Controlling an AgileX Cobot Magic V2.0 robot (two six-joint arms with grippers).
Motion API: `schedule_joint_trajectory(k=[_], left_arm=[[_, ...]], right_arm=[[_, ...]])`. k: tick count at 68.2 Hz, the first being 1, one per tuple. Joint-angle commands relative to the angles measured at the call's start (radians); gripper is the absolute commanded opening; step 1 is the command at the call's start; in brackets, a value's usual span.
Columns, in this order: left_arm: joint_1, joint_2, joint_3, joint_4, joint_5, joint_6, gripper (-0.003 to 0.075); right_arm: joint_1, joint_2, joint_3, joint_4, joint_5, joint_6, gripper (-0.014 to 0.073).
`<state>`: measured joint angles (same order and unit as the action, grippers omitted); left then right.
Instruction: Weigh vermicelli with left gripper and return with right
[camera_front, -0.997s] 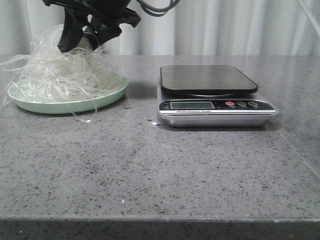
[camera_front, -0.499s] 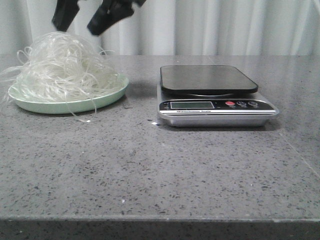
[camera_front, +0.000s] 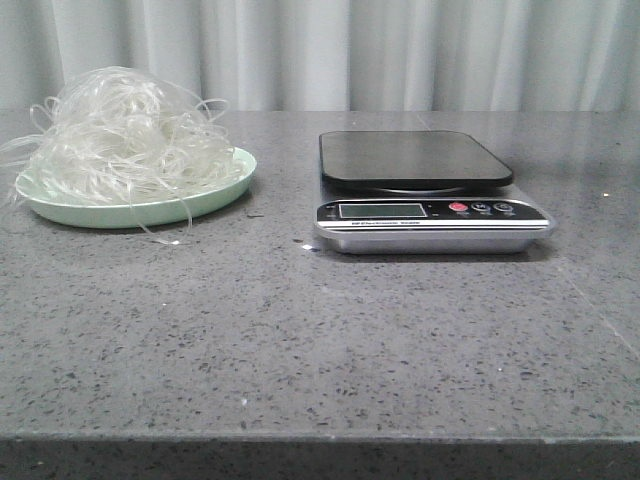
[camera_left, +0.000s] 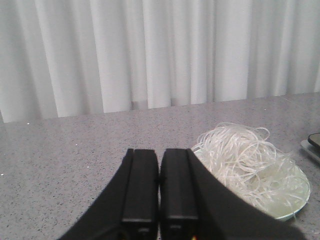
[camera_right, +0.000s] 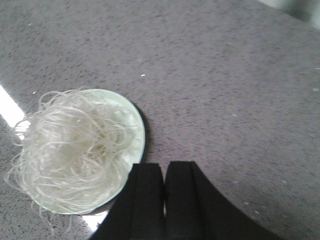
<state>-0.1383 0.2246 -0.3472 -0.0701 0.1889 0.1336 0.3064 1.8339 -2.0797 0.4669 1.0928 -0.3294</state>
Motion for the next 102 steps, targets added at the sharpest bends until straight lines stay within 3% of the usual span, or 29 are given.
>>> schedule_joint_trajectory(k=[1, 19, 40, 67, 86, 102], left_arm=[[0.004, 0.008, -0.029, -0.011, -0.075, -0.008, 0.0137], [0.004, 0.008, -0.029, -0.011, -0.075, -0.008, 0.0137], [0.004, 0.008, -0.029, -0.011, -0.075, -0.008, 0.0137], [0.004, 0.008, -0.029, -0.011, -0.075, -0.008, 0.0137], [0.004, 0.008, -0.029, -0.011, -0.073, -0.008, 0.0137], [0.004, 0.008, -0.029, -0.011, -0.073, -0.008, 0.0137]], right_arm=[[-0.067, -0.101, -0.027, -0.004, -0.029, 0.021, 0.0153], [-0.163, -0.247, 0.155, -0.148, -0.117, 0.057, 0.0153], [-0.245, -0.585, 0.785, -0.150, -0.532, 0.057, 0.0153], [-0.246, -1.011, 1.325, -0.171, -0.860, 0.057, 0.0153], [-0.246, -1.360, 1.611, -0.171, -1.051, 0.057, 0.0153], [-0.246, -1.547, 1.752, -0.171, -1.074, 0.057, 0.0153]])
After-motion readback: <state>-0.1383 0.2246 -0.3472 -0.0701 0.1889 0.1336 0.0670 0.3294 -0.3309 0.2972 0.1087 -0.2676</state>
